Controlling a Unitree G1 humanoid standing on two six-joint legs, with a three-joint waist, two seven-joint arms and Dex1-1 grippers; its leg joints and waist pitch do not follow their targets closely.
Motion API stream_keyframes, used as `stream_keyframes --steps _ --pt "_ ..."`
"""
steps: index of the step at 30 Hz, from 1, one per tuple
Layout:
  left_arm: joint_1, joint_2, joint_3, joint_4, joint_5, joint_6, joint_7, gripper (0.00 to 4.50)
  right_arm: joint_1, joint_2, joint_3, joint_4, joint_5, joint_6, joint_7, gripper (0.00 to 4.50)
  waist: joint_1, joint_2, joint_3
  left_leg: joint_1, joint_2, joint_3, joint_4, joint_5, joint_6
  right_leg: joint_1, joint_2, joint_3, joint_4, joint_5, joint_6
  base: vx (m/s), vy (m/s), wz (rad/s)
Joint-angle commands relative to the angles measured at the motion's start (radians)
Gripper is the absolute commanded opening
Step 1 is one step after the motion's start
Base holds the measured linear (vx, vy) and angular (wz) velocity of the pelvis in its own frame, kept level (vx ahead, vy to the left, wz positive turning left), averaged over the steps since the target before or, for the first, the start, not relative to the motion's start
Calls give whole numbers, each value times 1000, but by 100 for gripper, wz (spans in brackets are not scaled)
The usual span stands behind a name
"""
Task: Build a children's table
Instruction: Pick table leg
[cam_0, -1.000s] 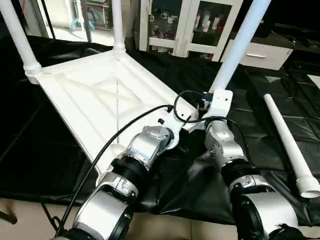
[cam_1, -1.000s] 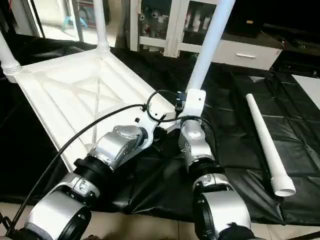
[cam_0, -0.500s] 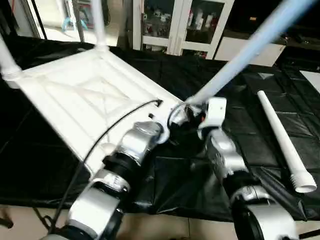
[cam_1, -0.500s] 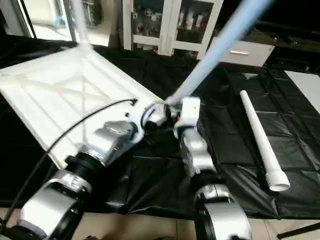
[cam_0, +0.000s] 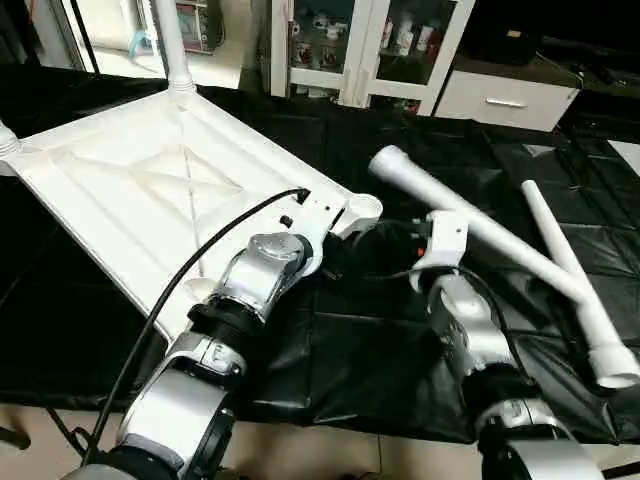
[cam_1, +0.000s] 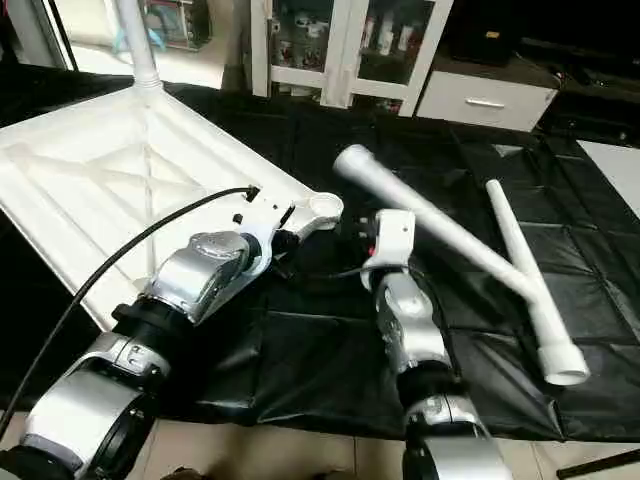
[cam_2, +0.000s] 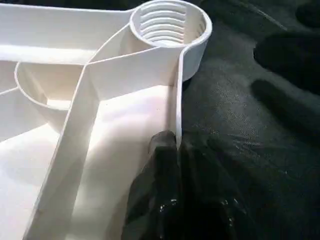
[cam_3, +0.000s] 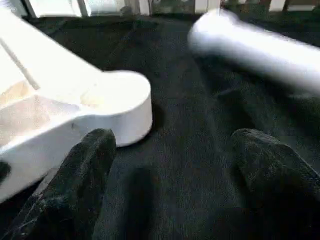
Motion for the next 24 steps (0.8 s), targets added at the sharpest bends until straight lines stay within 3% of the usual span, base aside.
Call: stream_keyframes --steps 1,2,3,4,5,9,10,12,14,17,19,24 --pt "12 9 -4 -56 -7 -89 -45 0 13 -5 3 -44 -6 21 1 400 12 -4 -69 24 60 -25 -58 -50 129 58 -76 41 -52 -19 -281 0 0 0" --pt "18 17 -11 -60 -5 -95 -60 0 18 -3 5 -52 -6 24 3 400 13 3 -68 24 60 -27 -60 -58 123 58 -76 41 -52 -30 -277 0 0 0" --pt "25 30 -25 -62 1 -118 -86 0 22 -1 7 -60 -7 26 3 400 12 3 -67 26 62 -27 -62 -77 110 56 -75 41 -55 -50 -270 0 0 0" --pt "40 56 -46 -62 11 -144 -129 0 29 1 14 -77 -13 24 5 400 12 17 -66 27 62 -29 -65 -97 94 55 -74 42 -58 -63 -264 0 0 0" --pt "47 71 -62 -62 18 -172 -158 0 33 1 17 -86 -16 21 6 400 11 13 -65 29 62 -29 -67 -119 80 53 -72 41 -61 -88 -255 0 0 0" --pt "88 134 -127 -101 24 -260 -310 0 52 0 14 -140 -7 35 11 400 19 22 -60 35 65 -30 -74 -170 35 49 -77 45 -67 -166 -228 0 0 0" --pt "88 134 -127 -101 24 -260 -310 0 52 0 14 -140 -7 35 11 400 22 26 -60 40 67 -28 -75 -173 24 44 -74 45 -66 -157 -225 0 0 0" --pt "138 203 -209 -164 28 -357 -476 0 65 -4 20 -160 -13 34 12 400 26 27 -60 35 67 -28 -78 -164 13 47 -73 45 -62 -137 -222 0 0 0" --pt "174 246 -254 -200 31 -433 -566 0 74 -6 24 -173 -18 34 17 400 39 33 -60 44 68 -26 -80 -171 -5 40 -72 45 -60 -132 -210 0 0 0" --pt "197 258 -265 -225 15 -463 -617 0 78 -8 27 -184 -21 39 19 400 45 32 -57 57 67 -18 -82 -212 -32 29 -66 46 -63 -145 -206 0 0 0" --pt "208 265 -272 -242 6 -464 -642 0 78 -7 27 -189 -21 42 18 400 48 30 -59 49 67 -18 -86 -219 -47 36 -70 46 -58 -148 -193 0 0 0" --pt "230 286 -279 -260 10 -494 -677 0 71 -10 27 -202 -21 54 15 400 44 21 -59 42 65 -18 -88 -231 -44 38 -77 46 -61 -182 -167 0 0 0"
